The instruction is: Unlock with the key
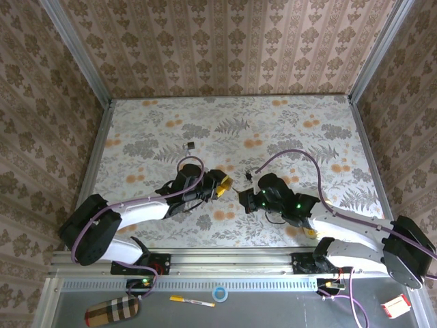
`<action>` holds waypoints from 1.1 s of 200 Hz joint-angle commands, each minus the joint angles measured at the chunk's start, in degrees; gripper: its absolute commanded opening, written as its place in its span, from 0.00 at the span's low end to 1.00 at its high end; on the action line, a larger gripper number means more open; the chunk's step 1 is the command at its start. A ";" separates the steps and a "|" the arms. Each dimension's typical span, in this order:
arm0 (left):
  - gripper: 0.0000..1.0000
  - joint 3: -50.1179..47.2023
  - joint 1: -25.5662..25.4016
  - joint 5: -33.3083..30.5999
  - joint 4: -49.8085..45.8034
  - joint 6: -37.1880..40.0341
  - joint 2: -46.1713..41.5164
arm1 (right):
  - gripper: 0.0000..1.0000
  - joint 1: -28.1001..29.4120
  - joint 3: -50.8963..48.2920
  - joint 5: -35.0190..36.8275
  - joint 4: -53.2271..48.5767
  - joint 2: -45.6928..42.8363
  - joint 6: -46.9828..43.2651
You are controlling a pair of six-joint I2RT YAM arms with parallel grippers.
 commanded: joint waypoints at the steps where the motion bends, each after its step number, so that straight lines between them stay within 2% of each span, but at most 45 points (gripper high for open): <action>1: 0.00 -0.15 -0.43 -0.98 4.57 -1.75 -1.82 | 0.00 0.40 -0.04 1.78 2.59 1.06 -0.88; 87: 0.00 -0.31 -1.58 -0.98 4.79 -0.99 -1.42 | 0.00 -0.71 -0.35 2.12 1.57 3.09 -1.01; 220: 0.00 0.04 -3.00 -1.25 5.18 -0.45 0.34 | 0.00 -3.45 -0.92 -1.23 3.07 4.76 -0.79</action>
